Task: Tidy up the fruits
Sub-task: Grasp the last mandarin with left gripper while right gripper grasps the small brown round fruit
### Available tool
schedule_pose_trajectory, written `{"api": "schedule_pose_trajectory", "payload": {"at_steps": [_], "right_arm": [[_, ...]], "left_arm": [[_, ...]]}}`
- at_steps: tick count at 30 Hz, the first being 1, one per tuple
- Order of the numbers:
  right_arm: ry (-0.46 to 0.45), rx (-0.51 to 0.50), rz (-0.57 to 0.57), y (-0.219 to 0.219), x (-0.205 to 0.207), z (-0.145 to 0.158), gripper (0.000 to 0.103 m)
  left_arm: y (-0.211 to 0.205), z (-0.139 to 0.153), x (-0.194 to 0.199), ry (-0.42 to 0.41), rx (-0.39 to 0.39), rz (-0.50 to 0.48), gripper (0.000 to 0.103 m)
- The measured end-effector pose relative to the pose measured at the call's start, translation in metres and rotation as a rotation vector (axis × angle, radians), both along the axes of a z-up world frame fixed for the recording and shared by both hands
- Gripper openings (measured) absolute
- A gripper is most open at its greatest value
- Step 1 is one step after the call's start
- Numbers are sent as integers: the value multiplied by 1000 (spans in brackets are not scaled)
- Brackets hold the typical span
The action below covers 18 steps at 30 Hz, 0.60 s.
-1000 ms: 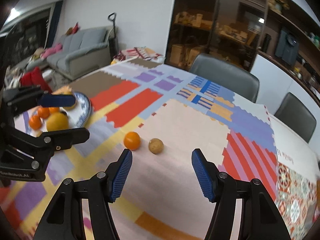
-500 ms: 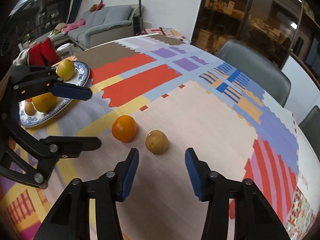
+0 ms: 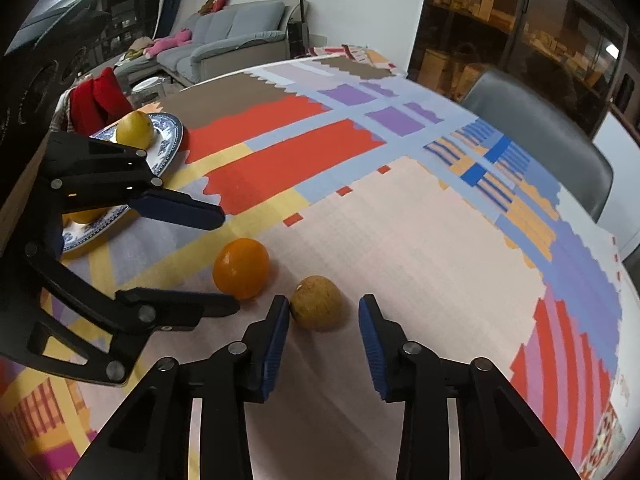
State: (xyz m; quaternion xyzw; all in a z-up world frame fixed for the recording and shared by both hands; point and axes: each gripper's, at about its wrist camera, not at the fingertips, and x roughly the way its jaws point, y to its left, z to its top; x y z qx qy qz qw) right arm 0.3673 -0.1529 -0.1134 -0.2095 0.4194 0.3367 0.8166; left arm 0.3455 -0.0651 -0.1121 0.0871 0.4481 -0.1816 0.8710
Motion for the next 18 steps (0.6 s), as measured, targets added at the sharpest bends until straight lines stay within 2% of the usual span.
{"api": "schedule_pose_trajectory", "payload": {"at_steps": [4, 7, 18], "right_arm": [[40, 15, -9, -1, 5, -7, 29], [43, 37, -30, -6, 5, -7, 29], [17, 120, -166, -23, -13, 6, 29]], "left_arm": [[-1, -2, 3, 18, -25, 5, 42], [-3, -5, 6, 30, -33, 6, 36], [3, 11, -10, 8, -60, 74, 36]]}}
